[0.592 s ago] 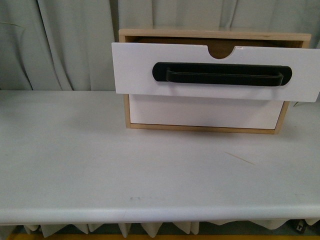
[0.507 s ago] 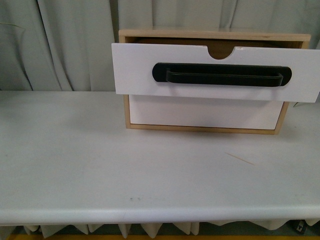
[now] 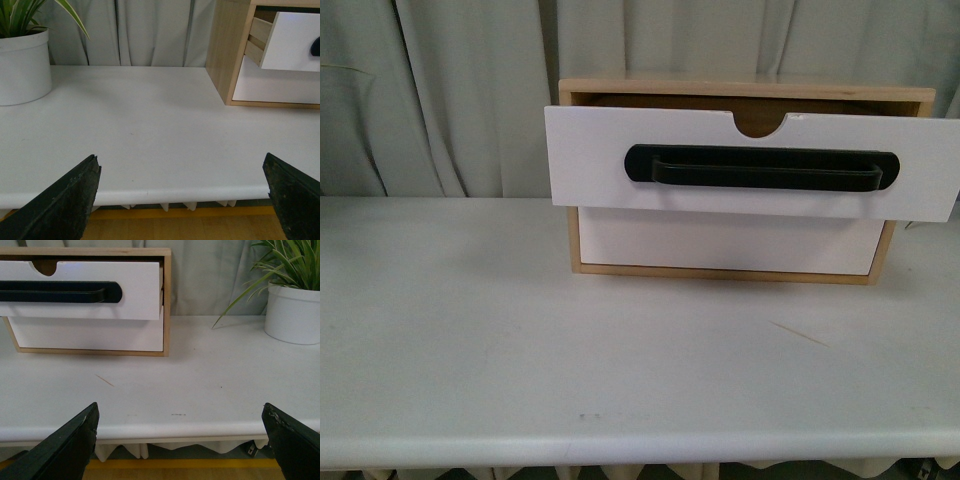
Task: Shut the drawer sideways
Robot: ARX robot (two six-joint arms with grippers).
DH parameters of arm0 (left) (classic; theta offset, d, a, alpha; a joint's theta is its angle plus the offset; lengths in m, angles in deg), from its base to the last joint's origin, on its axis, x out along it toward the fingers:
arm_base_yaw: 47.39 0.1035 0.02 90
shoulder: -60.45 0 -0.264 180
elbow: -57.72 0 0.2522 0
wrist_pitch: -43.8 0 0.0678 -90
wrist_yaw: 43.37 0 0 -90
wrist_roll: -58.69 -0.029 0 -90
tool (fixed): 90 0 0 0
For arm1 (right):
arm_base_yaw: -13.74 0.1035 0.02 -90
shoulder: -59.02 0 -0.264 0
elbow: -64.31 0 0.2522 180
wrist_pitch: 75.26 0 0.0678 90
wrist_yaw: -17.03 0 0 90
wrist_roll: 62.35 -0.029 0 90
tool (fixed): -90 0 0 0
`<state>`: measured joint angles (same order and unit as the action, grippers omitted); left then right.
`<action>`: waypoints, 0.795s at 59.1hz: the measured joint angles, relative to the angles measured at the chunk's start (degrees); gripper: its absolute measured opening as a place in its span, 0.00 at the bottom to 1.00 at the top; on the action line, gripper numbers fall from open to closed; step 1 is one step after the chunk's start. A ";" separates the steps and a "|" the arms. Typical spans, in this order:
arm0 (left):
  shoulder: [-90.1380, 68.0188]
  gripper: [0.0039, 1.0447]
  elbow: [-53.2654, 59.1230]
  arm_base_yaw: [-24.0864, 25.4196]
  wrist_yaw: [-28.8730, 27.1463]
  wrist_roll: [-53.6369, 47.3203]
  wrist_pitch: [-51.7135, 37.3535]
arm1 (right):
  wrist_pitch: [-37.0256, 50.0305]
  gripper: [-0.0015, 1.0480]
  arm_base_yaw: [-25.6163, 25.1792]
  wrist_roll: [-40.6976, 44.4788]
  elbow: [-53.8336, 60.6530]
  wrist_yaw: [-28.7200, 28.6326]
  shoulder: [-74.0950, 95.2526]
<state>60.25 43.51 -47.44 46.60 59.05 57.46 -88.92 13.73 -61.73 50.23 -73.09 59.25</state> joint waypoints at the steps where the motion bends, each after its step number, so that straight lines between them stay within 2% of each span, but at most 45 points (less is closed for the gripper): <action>1: 0.00 0.95 0.00 0.00 0.00 0.00 0.00 | 0.00 0.91 0.00 0.00 0.00 0.00 0.00; 5: -0.15 0.95 0.00 -0.26 -1.11 0.07 -0.04 | -1.51 0.91 0.59 1.86 -0.37 1.92 0.57; 6: -0.85 0.95 -0.04 -1.51 -5.20 0.50 -0.33 | -2.03 0.91 0.76 2.19 -0.57 2.45 0.87; 7: -1.31 0.95 -0.04 -2.27 -6.51 0.61 -0.55 | -2.56 0.91 1.11 3.98 -0.83 3.26 1.73; 8: -2.75 0.95 -0.17 -4.39 -13.44 1.51 -0.98 | -2.56 0.91 1.27 4.61 -0.90 3.43 2.19; 9: -3.54 0.95 -0.35 -5.40 -16.28 1.70 -1.05 | -2.49 0.91 1.62 6.12 -1.16 3.82 3.37; 10: -5.22 0.95 -0.68 -7.43 -21.51 2.82 -1.07 | -2.38 0.91 1.79 6.84 -1.27 3.82 3.93; 14: -10.99 0.95 -1.62 -13.11 -34.60 6.05 -1.84 | -0.92 0.91 2.32 11.34 -2.91 2.47 8.39; 16: -14.14 0.95 -2.78 -15.06 -38.42 8.52 -1.60 | 0.48 0.91 2.12 13.27 -4.35 0.90 11.41; 20: -18.75 0.95 -5.16 -16.00 -38.40 13.18 -0.96 | 2.16 0.91 1.68 16.39 -6.88 -0.94 16.00; 28: -29.35 0.95 -11.04 -16.24 -32.54 24.57 -1.86 | 6.43 0.91 1.64 24.39 -11.47 -3.30 25.70; 34: -40.02 0.95 -16.28 -17.33 -28.37 36.57 -3.87 | 11.28 0.91 2.64 35.23 -15.45 -4.90 36.13; 47: -56.13 0.95 -23.85 -21.62 -23.82 53.96 -9.42 | 22.25 0.91 2.56 46.69 -19.56 -6.64 50.47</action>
<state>4.12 19.67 -69.06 22.77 113.02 48.04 -66.67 16.29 -15.04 30.67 -79.74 109.72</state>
